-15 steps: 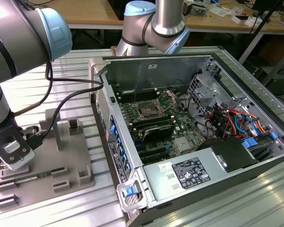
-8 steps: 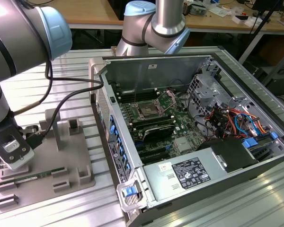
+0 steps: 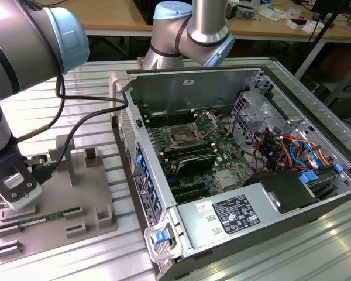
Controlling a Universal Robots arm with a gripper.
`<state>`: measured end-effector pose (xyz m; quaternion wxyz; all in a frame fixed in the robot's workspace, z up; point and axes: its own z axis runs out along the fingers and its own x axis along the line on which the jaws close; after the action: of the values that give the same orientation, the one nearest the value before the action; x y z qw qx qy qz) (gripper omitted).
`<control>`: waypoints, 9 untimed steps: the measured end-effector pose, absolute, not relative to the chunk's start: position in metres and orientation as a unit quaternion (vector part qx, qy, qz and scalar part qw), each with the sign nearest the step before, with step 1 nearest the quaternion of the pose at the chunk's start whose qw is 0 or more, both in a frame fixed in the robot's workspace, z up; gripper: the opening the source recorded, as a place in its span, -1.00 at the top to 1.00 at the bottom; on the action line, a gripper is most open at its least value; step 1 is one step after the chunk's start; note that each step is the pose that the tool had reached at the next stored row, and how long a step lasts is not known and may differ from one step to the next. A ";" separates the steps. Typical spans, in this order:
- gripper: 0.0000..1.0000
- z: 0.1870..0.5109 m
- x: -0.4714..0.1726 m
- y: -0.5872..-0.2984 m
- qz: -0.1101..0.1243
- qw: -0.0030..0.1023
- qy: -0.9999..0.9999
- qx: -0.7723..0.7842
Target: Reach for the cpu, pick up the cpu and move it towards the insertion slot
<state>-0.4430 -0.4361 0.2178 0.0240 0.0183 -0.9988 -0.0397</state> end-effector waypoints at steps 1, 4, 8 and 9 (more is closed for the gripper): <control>-0.09 0.218 -0.443 -0.436 -0.040 0.024 -0.999 0.018; -0.09 0.220 -0.443 -0.436 -0.040 0.024 -0.999 0.018; -0.09 0.222 -0.443 -0.436 -0.041 0.024 -0.999 0.018; -0.09 0.223 -0.443 -0.436 -0.041 0.024 -0.999 0.018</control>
<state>-0.4430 -0.4360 0.2226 0.0238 0.0184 -0.9987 -0.0411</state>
